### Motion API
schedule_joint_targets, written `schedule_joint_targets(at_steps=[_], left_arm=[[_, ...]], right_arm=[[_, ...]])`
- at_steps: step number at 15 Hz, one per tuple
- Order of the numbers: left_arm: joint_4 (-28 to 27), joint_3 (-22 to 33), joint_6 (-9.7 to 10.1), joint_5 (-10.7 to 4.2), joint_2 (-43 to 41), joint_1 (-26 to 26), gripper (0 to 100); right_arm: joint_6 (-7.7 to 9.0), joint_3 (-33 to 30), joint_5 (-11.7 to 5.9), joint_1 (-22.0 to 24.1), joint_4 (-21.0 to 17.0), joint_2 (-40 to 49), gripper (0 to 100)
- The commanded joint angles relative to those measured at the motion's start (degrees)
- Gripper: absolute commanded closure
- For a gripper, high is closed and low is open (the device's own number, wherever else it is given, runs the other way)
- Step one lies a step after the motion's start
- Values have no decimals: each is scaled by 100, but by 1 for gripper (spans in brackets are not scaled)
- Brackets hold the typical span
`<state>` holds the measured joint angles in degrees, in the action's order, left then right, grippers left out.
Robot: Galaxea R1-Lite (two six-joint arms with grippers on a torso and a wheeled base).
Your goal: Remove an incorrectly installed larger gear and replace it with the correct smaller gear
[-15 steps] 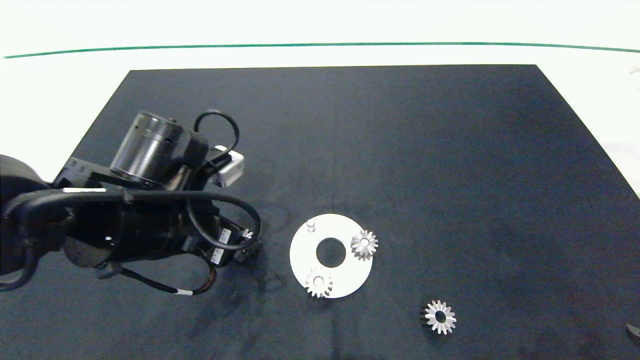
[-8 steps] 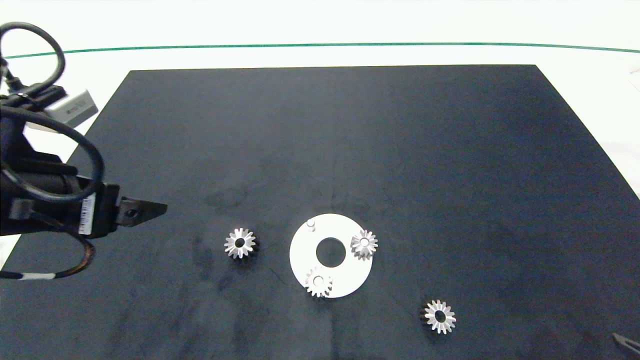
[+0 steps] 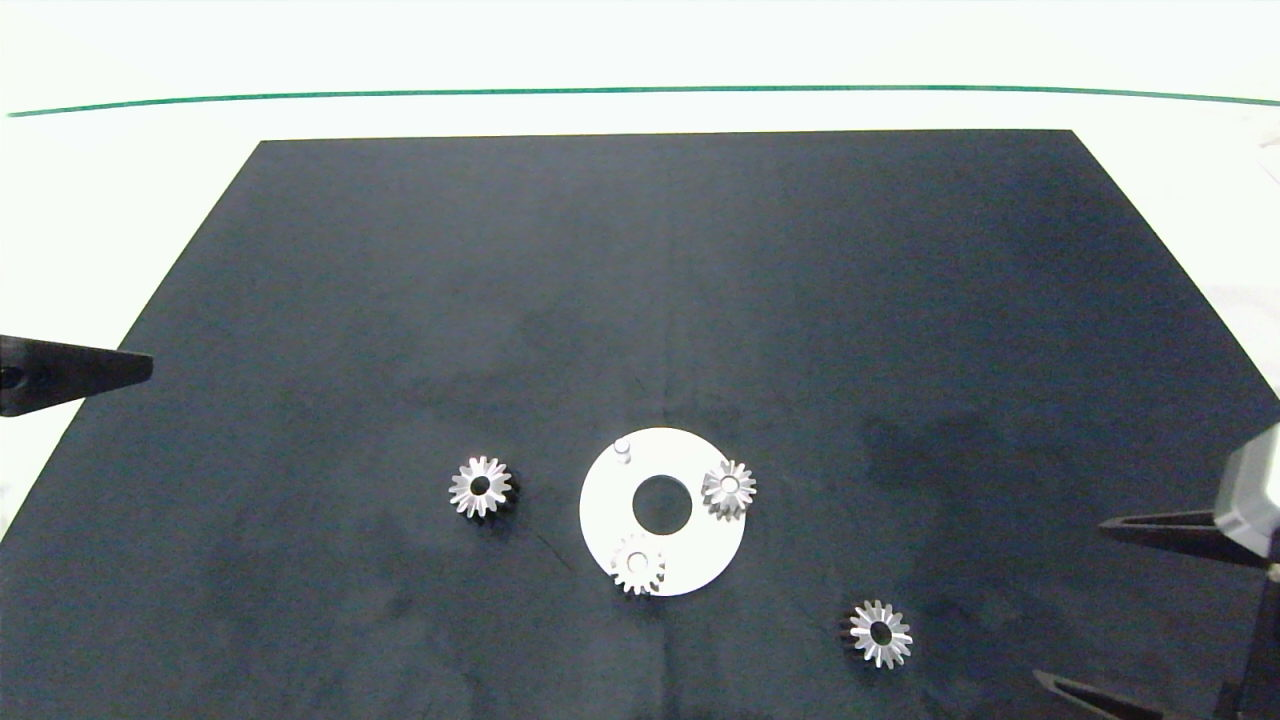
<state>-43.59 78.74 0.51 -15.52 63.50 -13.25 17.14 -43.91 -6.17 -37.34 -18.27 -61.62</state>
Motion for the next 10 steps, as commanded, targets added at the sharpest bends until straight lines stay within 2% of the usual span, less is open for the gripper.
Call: schedule_joint_targets(at_steps=[1,4,8,10], left_arm=[[-18,45,2,-13,-233,16,0],[-18,63,-7,-13,-409,-2,0],[-26,107,2,-13,-549,-28,0],[-26,107,-7,-13,-567,-11,0]], right_arm=[[9,-566,-288,-713,-326,-1001,0],[9,-856,-306,-854,-511,-1537,0],[9,-926,-482,-854,-519,-2091,0],[17,-935,-508,-854,-502,-2310,0]])
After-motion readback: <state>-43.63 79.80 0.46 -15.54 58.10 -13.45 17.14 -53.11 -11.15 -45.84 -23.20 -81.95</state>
